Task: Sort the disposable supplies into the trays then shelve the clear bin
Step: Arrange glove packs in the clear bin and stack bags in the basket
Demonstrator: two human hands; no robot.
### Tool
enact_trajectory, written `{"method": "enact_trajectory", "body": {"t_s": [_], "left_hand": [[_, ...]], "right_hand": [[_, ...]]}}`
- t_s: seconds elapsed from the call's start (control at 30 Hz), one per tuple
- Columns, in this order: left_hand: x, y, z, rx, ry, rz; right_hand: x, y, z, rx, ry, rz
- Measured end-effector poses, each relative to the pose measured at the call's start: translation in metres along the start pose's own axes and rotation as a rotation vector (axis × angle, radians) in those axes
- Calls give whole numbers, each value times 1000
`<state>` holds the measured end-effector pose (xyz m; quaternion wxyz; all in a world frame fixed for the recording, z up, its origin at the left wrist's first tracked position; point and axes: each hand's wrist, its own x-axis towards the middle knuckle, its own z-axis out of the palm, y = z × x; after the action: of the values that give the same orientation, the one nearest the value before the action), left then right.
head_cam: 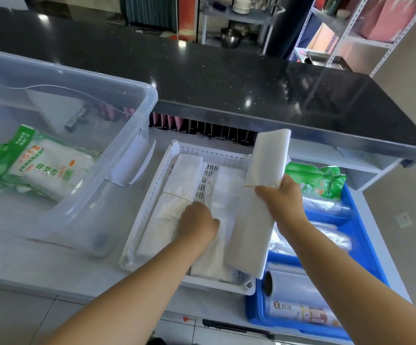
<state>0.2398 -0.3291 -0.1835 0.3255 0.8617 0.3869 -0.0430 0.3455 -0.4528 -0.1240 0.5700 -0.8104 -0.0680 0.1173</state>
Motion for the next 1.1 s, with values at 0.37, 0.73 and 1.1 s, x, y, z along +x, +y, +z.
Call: {"method": "enact_trajectory", "body": {"t_s": [0.37,0.73,1.1], "left_hand": [[5,4,8,-285,17,62],[13,-37,-92,-84,479,188],[17,-44,-76,-169,319,151]], "right_hand": [[-3,6,-6,-40,-11,35],[-5,9,73,-136,-198,70],[-17,25,76,-1078,-251,-320]]}}
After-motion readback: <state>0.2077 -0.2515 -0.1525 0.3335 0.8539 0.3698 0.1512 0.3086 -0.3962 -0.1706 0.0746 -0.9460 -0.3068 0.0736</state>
